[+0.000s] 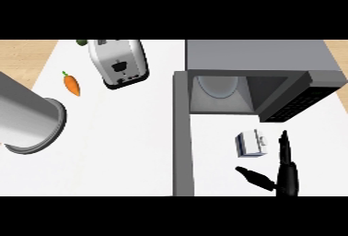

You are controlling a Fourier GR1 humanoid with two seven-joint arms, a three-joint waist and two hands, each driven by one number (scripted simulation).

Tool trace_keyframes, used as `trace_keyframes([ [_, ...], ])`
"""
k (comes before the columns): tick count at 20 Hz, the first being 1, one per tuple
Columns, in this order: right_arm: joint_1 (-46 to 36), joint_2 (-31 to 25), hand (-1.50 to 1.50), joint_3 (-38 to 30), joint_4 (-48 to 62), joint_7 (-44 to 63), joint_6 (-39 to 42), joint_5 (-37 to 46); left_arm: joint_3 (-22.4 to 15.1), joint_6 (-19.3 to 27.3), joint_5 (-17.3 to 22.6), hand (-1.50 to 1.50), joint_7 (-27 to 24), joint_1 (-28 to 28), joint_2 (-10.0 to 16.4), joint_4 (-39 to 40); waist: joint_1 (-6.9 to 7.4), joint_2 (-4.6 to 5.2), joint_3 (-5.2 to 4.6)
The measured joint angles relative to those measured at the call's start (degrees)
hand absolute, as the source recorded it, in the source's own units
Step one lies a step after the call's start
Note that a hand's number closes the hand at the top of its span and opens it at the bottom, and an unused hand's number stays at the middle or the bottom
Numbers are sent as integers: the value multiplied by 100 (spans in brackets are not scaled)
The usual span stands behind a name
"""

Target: Pick up the milk, place it into the microwave and close the microwave

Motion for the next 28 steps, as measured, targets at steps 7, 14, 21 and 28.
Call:
trace_keyframes([
  [7, -883, -212, -150, -532, 1733, -1021, 331, -302, 182, -97, 270, -150, 149, 91, -43, -37, 17, 5, 2],
  [14, -1283, -252, 150, -830, 2618, -1625, 852, -613, 135, -328, 310, -150, 201, 158, -292, -58, -3, -53, -127],
  [21, -1560, -361, 150, -819, 3104, -1820, 1193, -594, 189, -291, 489, -150, 304, 110, -127, -49, 6, -45, -169],
  [28, -1910, -384, 150, -800, 3329, -1949, 1261, -489, 296, -434, 625, -150, 282, 140, -141, -22, 50, -6, -98],
])
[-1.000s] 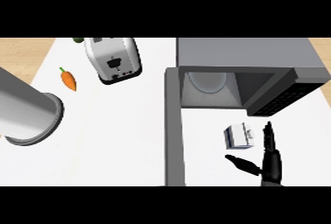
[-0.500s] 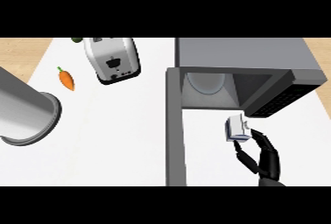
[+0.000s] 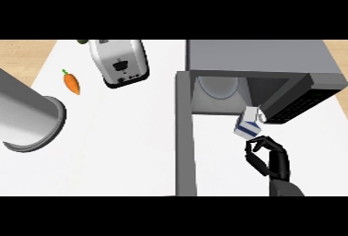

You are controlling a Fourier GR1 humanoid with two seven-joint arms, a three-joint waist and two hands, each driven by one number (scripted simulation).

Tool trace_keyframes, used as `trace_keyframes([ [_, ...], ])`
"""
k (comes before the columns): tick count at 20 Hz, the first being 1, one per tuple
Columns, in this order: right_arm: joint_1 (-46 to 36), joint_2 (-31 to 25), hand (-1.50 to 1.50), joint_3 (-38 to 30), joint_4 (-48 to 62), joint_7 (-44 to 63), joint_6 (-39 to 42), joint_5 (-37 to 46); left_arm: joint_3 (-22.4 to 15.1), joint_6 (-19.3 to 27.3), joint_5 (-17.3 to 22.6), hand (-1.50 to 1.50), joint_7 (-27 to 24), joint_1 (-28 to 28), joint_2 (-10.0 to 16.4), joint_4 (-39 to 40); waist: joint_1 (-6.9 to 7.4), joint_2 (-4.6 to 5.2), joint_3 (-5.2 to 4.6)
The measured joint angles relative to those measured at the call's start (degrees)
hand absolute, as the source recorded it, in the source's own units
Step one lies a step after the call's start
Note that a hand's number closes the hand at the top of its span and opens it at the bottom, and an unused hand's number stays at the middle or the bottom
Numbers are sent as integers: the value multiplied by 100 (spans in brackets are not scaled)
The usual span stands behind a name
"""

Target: Pick up the milk, place it into the microwave and close the microwave

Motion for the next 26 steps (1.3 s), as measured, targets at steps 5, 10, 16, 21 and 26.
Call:
trace_keyframes([
  [5, -318, 17, 150, 250, 201, -41, 386, 199, 44, -10, 118, -150, 65, 14, 7, -33, 21, 23, 76],
  [10, -509, 71, 150, 425, 278, -90, 640, 327, 162, 91, 361, -150, 194, 20, 104, -62, -1, 22, 94],
  [16, -858, 194, 150, 599, 110, 90, 543, 488, 290, -66, 375, -150, 328, 22, 25, 3, -38, 15, 95],
  [21, -1337, 92, 150, 511, 194, 176, 449, 480, 247, -210, 268, -150, 421, -43, -152, 21, -27, 14, 90],
  [26, -2004, -52, 150, 446, 322, 601, 341, 480, 220, -189, 58, -150, 512, -239, -230, 59, -17, 3, 77],
])
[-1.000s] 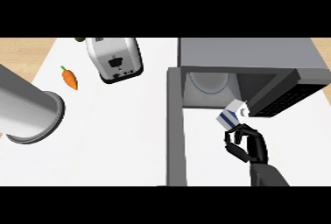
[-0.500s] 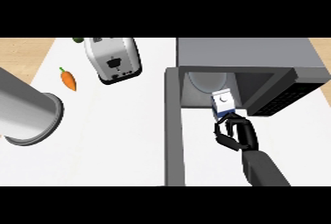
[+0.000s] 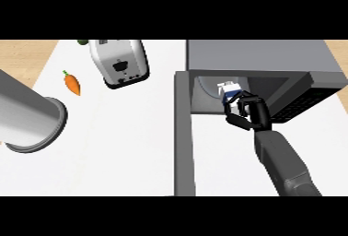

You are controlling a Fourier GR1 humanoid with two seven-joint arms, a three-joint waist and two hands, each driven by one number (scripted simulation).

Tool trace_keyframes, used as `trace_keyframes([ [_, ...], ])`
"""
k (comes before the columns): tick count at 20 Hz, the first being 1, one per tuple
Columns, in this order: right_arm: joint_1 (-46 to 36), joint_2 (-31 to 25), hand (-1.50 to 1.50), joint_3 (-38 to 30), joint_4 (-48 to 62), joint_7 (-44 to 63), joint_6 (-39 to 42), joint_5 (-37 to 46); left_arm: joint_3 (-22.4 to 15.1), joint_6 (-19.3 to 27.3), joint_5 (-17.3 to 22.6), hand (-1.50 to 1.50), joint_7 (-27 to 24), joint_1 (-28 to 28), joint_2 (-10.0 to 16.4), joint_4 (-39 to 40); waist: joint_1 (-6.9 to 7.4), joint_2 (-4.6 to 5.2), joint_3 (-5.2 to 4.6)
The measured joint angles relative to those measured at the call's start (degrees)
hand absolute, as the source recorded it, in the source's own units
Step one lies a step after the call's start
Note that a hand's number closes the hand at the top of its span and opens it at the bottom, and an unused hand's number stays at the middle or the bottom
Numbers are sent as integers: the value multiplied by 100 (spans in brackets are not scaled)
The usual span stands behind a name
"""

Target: Pick up the milk, place it into the microwave and close the microwave

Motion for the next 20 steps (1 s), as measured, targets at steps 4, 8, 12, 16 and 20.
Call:
trace_keyframes([
  [4, -500, -256, 150, -88, 338, 183, -63, 38, -42, -127, -71, -150, 20, -132, -2, 185, 75, 24, -3],
  [8, -985, -432, 150, -156, 624, 470, -160, 67, -94, -223, -179, -150, 10, -311, 15, 338, 158, 65, 4],
  [12, -1407, -635, 150, -173, 847, 794, -251, 132, -94, -152, -152, -150, 16, -525, 164, 393, 260, 125, 16],
  [16, -1651, -859, 150, -74, 1004, 1019, -681, 325, -169, -79, -156, -150, 52, -649, 203, 369, 374, 196, 27],
  [20, -1836, -1003, 150, -55, 1110, 1196, -1138, 419, -207, -70, -141, -150, 41, -845, 313, 499, 476, 269, 35],
])
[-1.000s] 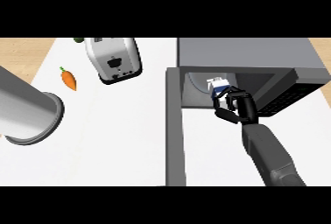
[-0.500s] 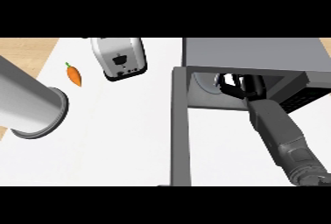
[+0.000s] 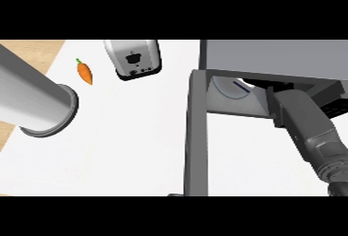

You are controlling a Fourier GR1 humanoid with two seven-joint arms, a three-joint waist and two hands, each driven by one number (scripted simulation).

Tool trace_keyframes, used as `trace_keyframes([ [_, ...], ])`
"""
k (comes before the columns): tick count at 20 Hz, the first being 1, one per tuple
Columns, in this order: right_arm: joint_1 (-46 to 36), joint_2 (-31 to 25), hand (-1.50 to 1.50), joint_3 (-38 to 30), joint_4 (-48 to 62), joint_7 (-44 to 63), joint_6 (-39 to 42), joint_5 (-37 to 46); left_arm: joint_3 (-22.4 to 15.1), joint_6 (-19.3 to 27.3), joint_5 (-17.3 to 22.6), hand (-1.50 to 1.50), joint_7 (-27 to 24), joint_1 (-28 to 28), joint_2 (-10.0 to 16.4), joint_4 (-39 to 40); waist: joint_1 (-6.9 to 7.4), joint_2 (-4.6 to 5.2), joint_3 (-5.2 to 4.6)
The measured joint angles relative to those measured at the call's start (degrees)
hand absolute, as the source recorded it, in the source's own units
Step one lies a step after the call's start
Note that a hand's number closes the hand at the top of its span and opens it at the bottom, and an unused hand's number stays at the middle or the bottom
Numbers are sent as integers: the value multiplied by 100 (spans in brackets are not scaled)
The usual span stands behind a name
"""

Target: Pick up the milk, place it into the microwave and close the microwave

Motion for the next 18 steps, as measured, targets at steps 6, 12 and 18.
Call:
trace_keyframes([
  [6, -45, -74, 150, -98, 119, 121, -395, -60, -57, 63, -41, -150, 49, -158, 107, 30, 93, 13, -8],
  [12, -46, -135, 150, -169, 199, 132, -646, -133, -62, 69, -18, -150, 71, -297, 257, 128, 189, 25, -26],
  [18, -65, -194, 150, -263, 271, 97, -766, -252, -63, 36, -18, -150, 54, -415, 338, 259, 268, 54, -41],
])
